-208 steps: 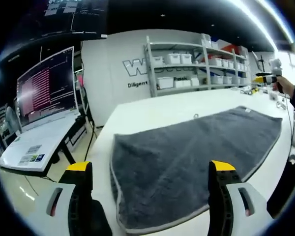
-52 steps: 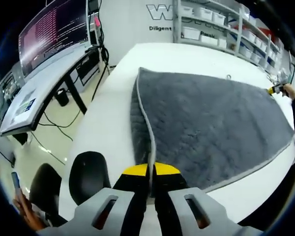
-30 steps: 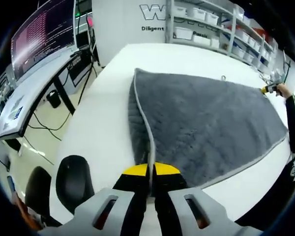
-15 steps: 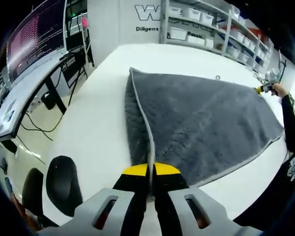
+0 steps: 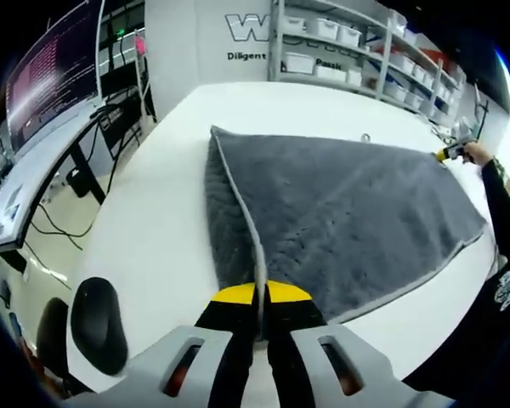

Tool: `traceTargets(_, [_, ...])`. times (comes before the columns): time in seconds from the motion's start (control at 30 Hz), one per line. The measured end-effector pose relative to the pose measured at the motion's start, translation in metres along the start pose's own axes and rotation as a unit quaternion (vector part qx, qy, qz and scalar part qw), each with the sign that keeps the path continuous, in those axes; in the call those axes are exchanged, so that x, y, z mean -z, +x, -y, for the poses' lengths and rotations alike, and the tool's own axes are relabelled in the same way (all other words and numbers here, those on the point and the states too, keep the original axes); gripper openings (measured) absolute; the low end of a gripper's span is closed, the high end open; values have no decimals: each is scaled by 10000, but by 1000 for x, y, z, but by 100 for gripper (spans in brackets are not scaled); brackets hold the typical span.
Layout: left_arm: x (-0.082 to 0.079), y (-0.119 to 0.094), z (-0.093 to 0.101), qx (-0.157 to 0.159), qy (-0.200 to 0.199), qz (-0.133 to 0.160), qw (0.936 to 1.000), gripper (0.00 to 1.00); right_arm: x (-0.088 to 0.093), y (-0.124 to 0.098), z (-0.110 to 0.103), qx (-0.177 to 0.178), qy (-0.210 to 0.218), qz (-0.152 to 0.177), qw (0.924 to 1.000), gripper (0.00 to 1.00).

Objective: Open the folded towel by lifting each exposed corner and separating the folded layers until the towel lies flat within the target outline without major curled edges

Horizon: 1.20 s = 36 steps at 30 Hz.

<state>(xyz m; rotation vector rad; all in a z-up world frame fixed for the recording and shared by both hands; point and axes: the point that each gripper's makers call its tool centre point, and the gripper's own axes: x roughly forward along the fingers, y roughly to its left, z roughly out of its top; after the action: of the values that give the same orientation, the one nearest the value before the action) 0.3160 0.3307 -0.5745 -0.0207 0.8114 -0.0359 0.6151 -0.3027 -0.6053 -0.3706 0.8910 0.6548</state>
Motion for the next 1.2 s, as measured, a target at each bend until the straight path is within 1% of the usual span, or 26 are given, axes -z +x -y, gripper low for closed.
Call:
traceTargets(0.1, [-2,-2,8,95,97,3,9999,1,4,-3,4,-2,-14,-47,10000,0])
traceTargets(0.2, [-3,-1,10,154,111,25,9998,1,8,-5,9,11,29,-77,10000,0])
traceTargets(0.37, [-4,-4,12,219,73,80,9997,1,12,-8,13,-16,92,-54,9999,0])
traceTargets(0.43, [-5,-6,15,269,54,112,9996,1,16,-10,17,-28,127,-57,9999,0])
traceTargets(0.53, [-7,-9,20,335,67,160,9993,1,22,-14,26,61,116,-119,9998,0])
traceTargets(0.63, [-9,-10,24,380,56,207,9990,1,27,-18,35,123,91,-164,9997,0])
traceTargets(0.7, [-10,-9,26,409,47,233,9989,1,28,-18,37,130,85,-176,9997,0])
traceTargets(0.77, [-9,-7,27,418,49,235,9988,1,34,-22,44,143,49,-234,9996,0])
traceTargets(0.93, [-10,-2,28,445,42,231,9987,1,34,-21,49,-26,195,-111,9997,0])
traceTargets(0.97, [-10,-1,28,447,42,232,9987,1,34,-22,49,-36,217,-81,9997,0])
traceTargets(1.13, [-10,1,25,456,18,221,9987,1,35,-23,60,-39,378,19,9993,0])
traceTargets(1.2, [-8,3,22,455,-16,195,9988,1,36,-23,62,-9,381,-7,9993,0])
